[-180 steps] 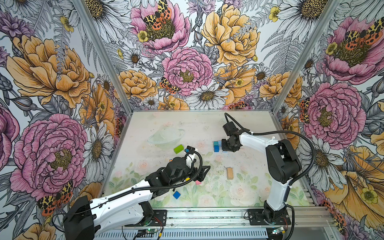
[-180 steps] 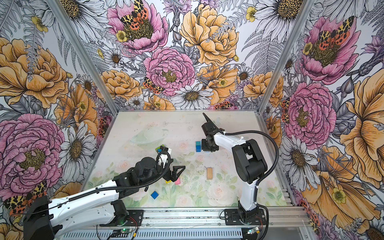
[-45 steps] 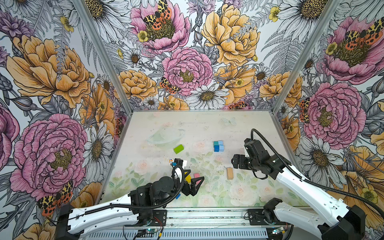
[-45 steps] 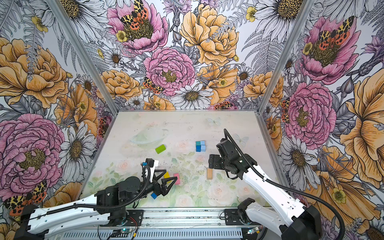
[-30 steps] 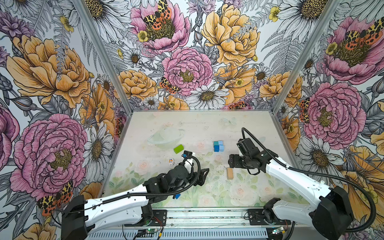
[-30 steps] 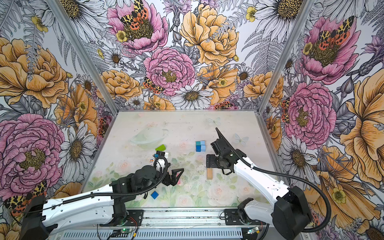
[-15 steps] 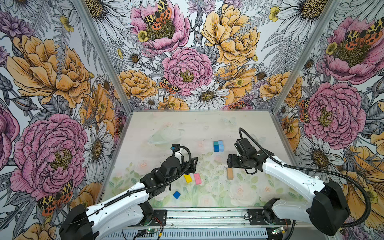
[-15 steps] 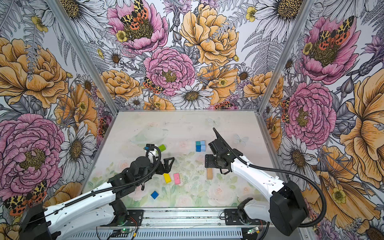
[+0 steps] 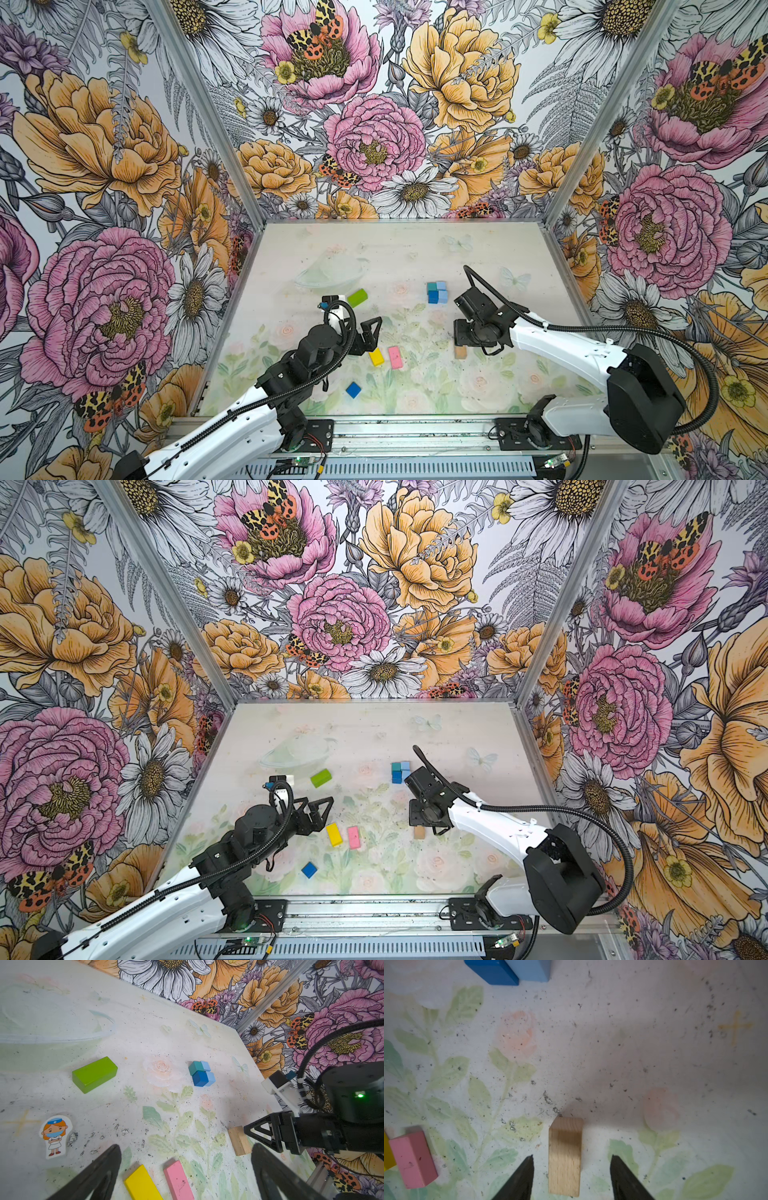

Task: Build the wood block tower
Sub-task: 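Raise the right gripper and move it over the natural-wood block, then lower the right gripper and grasp the natural-wood block upright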

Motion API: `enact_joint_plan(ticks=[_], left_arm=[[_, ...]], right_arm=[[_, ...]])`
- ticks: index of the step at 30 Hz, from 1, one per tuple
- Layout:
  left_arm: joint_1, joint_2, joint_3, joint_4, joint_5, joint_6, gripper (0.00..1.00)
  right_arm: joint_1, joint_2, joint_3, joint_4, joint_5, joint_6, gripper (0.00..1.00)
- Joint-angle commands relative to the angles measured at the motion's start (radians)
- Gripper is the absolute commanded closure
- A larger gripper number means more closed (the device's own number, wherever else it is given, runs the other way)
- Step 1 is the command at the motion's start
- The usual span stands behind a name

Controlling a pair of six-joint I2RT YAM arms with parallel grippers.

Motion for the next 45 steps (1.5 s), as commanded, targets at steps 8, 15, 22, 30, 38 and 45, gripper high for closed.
enact_joint_plan(ticks=[8,15,22,30,38,45], left_arm=[[0.008,0.0,-0.012,0.009,0.108,0.015,0.01],[0.006,0.085,0.009,0.082,0.212,0.06,0.01],[-0.007,0.166,0.039,0.13,0.277,0.104,0.01],[-0.008,0.254,0.069,0.176,0.297,0.122,0.01],[-0.007,0.272,0.076,0.176,0.289,0.14,0.01],[0.0,0.272,0.072,0.176,0.281,0.142,0.01]], right_arm=[[0.046,0.032,-0.028,0.042,0.021,0.051,0.44],[0.056,0.102,-0.011,0.055,0.027,0.057,0.55],[0.057,0.098,-0.003,0.053,0.032,0.055,0.67],[0.057,0.08,0.039,0.045,0.016,0.04,0.75],[0.046,0.102,0.147,0.018,0.025,-0.007,0.75],[0.001,0.181,0.315,-0.011,0.013,-0.088,0.75]])
